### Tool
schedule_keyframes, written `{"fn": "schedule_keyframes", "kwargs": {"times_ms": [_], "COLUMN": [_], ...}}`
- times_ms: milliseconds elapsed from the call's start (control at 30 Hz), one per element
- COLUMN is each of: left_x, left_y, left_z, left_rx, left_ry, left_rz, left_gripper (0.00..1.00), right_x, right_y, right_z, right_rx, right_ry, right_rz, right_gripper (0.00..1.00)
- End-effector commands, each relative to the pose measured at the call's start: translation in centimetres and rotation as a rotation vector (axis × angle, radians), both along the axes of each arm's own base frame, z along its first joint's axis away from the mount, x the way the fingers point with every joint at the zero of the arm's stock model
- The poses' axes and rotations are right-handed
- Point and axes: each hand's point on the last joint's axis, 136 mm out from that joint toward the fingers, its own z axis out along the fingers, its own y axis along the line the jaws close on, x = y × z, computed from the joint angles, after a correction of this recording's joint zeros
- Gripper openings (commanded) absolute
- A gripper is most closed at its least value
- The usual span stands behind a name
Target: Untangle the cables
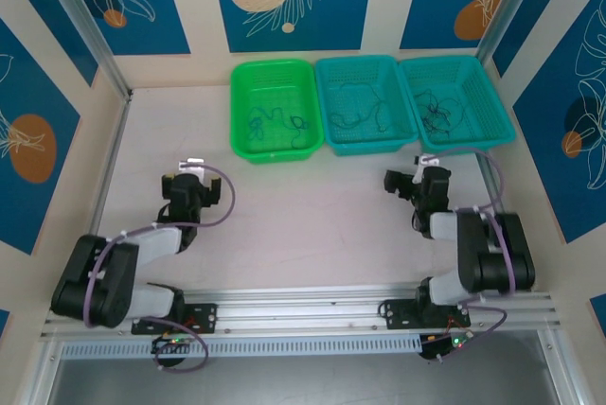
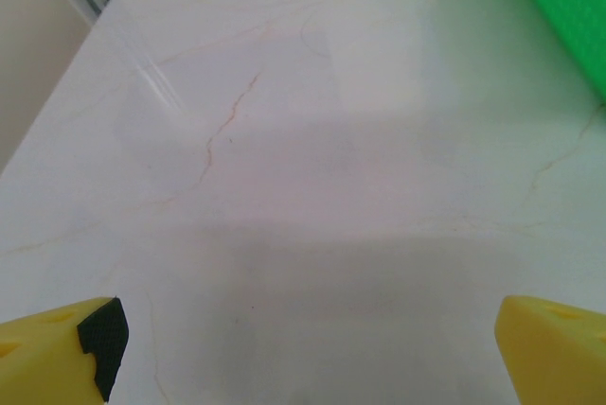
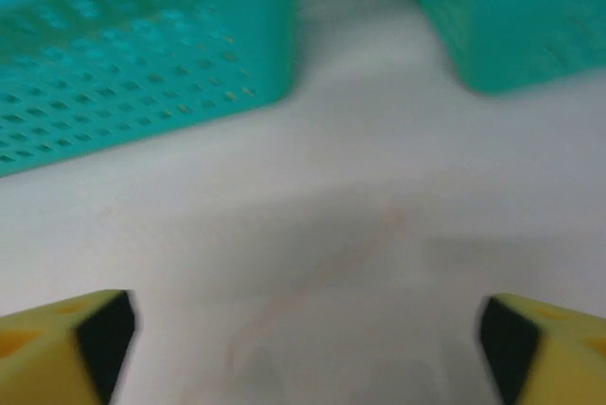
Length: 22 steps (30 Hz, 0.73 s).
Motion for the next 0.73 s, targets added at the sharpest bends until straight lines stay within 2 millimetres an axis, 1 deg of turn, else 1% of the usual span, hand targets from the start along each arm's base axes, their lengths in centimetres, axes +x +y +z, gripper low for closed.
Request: {"fn": "schedule_keyframes", "kwargs": {"times_ms": [0,33,67,100,133,167,233,600,700], "left_x": [3.0,3.5,3.9,3.4,3.4,3.6,3.5,3.6,3.6], "left_y": [-1.0,-0.4,-0.2,0.0,0.2,0.3,0.4,0.0,0.1], "left_z": [1.9,0.3,0.3,0.4,0.2,0.2,0.1,0.2,0.1], "left_rx": [-0.058,-0.097,-0.124,-0.138,-0.142,-0.139,-0.140,-0.139,-0.137], "left_ry": [-0.116,-0.092,-0.135,-0.118,-0.098,-0.122,-0.101,-0.102,-0.102], "left_rz": [-0.097,-0.087,-0.100,-0.098,-0.088,-0.082,-0.074,-0.097,-0.096], "left_gripper": [1.00,1.00,1.00,1.00,1.00,1.00,1.00,1.00,1.00], "right_x": [2.4,2.6,2.2,2.5,2.6,2.5,2.5,2.6,2.4], "right_y": [2.6,2.1,1.8,1.5,1.6,1.9,1.9,2.0,2.4], "right_z": [3.8,4.0,3.7,3.8,3.8,3.7,3.7,3.7,3.8], "right_rx": [-0.041,-0.016,-0.019,-0.025,-0.048,-0.053,-0.037,-0.045,-0.051], "right_ry": [-0.167,-0.196,-0.172,-0.166,-0.174,-0.164,-0.163,-0.166,-0.174], "right_rz": [0.140,0.122,0.108,0.089,0.088,0.094,0.105,0.110,0.127], "right_gripper": [0.99,0.99,0.99,0.99,0.99,0.99,0.99,0.99,0.99]}}
